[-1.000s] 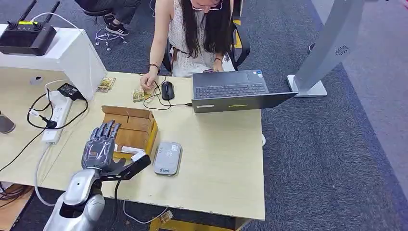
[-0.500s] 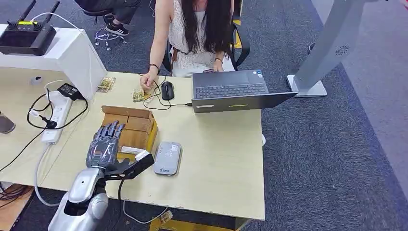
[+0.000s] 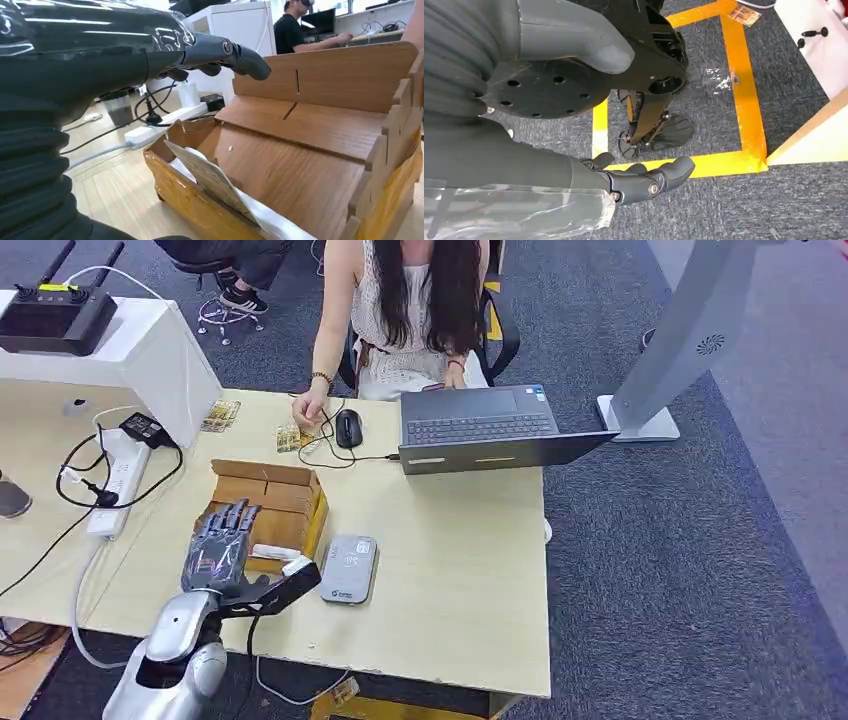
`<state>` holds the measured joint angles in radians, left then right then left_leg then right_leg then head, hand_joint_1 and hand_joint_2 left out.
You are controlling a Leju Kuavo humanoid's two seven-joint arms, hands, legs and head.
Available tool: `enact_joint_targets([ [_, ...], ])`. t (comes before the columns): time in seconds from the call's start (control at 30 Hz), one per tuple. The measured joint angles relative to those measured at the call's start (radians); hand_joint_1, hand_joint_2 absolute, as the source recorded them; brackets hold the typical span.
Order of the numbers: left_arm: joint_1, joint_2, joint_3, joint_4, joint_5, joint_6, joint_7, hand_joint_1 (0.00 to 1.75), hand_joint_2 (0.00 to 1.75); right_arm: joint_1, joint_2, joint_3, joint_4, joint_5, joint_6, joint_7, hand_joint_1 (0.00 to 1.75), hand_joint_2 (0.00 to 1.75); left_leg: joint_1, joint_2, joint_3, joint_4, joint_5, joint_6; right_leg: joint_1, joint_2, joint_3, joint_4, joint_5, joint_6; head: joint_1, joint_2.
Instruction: Pass the card to the sensor for recognition and then transmit it.
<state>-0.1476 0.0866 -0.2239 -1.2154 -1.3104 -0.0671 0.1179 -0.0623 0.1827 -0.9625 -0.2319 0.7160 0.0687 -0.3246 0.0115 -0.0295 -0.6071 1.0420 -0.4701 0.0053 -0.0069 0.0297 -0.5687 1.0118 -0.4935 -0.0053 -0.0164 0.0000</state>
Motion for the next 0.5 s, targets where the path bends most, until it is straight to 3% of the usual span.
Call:
enact_joint_targets([
  [0.07, 0.001, 0.000, 0.000, 0.003, 0.000, -0.003, 0.002, 0.00, 1.75, 0.000, 0.000, -0.003, 0.000, 0.004, 0.000, 0.002, 0.00, 1.75, 0.000, 0.000, 0.000, 0.000, 0.000, 0.000, 0.000, 0.000, 0.000, 0.000, 0.000, 0.000, 0.000, 0.000],
  [0.1, 0.001, 0.000, 0.000, 0.005, 0.000, -0.003, 0.003, 1.75, 1.75, 0.000, 0.000, -0.004, 0.000, 0.004, 0.000, 0.003, 0.00, 1.75, 0.000, 0.000, 0.000, 0.000, 0.000, 0.000, 0.000, 0.000, 0.000, 0.000, 0.000, 0.000, 0.000, 0.000],
  [0.5, 0.007, 0.000, 0.000, 0.006, 0.007, 0.006, -0.002, 1.75, 1.75, 0.000, 0.000, -0.007, 0.000, 0.006, 0.000, 0.000, 0.00, 1.75, 0.000, 0.000, 0.000, 0.000, 0.000, 0.000, 0.000, 0.000, 0.000, 0.000, 0.000, 0.000, 0.000, 0.000],
])
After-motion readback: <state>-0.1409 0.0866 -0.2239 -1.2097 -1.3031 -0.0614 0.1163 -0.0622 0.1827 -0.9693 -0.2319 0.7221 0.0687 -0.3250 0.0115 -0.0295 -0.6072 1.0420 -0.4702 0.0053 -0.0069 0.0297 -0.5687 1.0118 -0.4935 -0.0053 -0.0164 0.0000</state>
